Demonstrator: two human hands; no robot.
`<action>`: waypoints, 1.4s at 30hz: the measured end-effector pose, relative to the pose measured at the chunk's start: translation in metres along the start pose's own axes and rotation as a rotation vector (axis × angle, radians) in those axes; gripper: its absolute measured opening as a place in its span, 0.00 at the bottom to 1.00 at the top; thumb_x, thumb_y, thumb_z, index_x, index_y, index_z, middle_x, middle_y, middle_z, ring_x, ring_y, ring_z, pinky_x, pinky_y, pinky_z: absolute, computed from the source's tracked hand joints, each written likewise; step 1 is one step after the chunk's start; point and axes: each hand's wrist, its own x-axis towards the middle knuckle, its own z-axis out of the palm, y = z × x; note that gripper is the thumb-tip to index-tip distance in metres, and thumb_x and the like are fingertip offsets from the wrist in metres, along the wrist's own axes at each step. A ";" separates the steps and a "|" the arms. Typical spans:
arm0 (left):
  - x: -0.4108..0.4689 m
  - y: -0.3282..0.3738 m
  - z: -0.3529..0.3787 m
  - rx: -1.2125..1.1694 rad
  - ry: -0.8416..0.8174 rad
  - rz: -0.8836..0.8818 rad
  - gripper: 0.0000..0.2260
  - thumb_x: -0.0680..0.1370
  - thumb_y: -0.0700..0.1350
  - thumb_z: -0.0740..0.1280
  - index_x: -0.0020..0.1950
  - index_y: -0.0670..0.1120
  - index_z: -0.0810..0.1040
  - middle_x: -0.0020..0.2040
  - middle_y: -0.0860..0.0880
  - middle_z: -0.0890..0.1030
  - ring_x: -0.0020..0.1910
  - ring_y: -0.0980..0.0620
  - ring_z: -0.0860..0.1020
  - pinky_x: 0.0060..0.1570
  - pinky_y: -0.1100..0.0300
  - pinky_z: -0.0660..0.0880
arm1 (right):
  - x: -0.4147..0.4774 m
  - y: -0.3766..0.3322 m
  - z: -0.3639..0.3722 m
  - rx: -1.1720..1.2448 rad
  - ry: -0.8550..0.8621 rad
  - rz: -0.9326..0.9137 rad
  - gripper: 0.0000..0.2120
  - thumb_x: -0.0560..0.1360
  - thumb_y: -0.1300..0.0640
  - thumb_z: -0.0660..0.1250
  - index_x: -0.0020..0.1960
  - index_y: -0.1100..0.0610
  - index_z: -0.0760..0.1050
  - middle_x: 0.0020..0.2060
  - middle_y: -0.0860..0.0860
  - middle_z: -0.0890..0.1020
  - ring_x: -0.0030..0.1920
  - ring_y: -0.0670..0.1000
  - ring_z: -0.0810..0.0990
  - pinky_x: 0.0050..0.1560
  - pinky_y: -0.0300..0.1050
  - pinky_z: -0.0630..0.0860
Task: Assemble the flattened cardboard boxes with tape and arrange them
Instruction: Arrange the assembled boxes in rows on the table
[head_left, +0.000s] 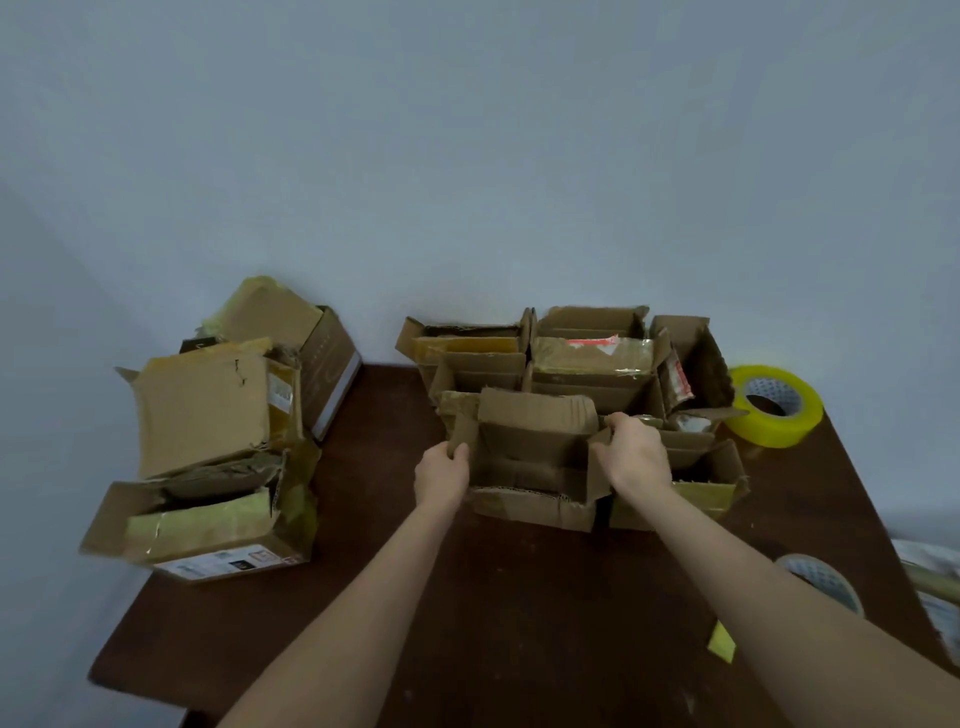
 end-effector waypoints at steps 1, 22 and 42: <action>0.001 0.001 -0.001 -0.015 -0.038 -0.017 0.13 0.82 0.49 0.59 0.61 0.45 0.76 0.49 0.49 0.77 0.50 0.47 0.78 0.52 0.47 0.79 | -0.001 -0.003 -0.001 -0.078 0.008 -0.007 0.21 0.78 0.57 0.65 0.71 0.55 0.67 0.58 0.55 0.78 0.52 0.56 0.79 0.43 0.47 0.77; 0.108 -0.045 -0.327 0.024 0.685 0.126 0.23 0.79 0.51 0.63 0.69 0.42 0.66 0.66 0.43 0.68 0.64 0.44 0.69 0.60 0.51 0.70 | -0.031 -0.341 0.155 0.552 -0.578 -0.165 0.40 0.72 0.42 0.71 0.76 0.54 0.59 0.71 0.53 0.69 0.68 0.55 0.70 0.64 0.51 0.72; 0.022 0.033 -0.283 -0.653 0.024 0.039 0.10 0.78 0.50 0.65 0.54 0.46 0.77 0.52 0.44 0.79 0.52 0.45 0.76 0.54 0.48 0.74 | -0.024 -0.267 0.046 1.054 -0.289 0.053 0.14 0.73 0.50 0.71 0.54 0.56 0.77 0.48 0.53 0.80 0.51 0.53 0.78 0.57 0.50 0.75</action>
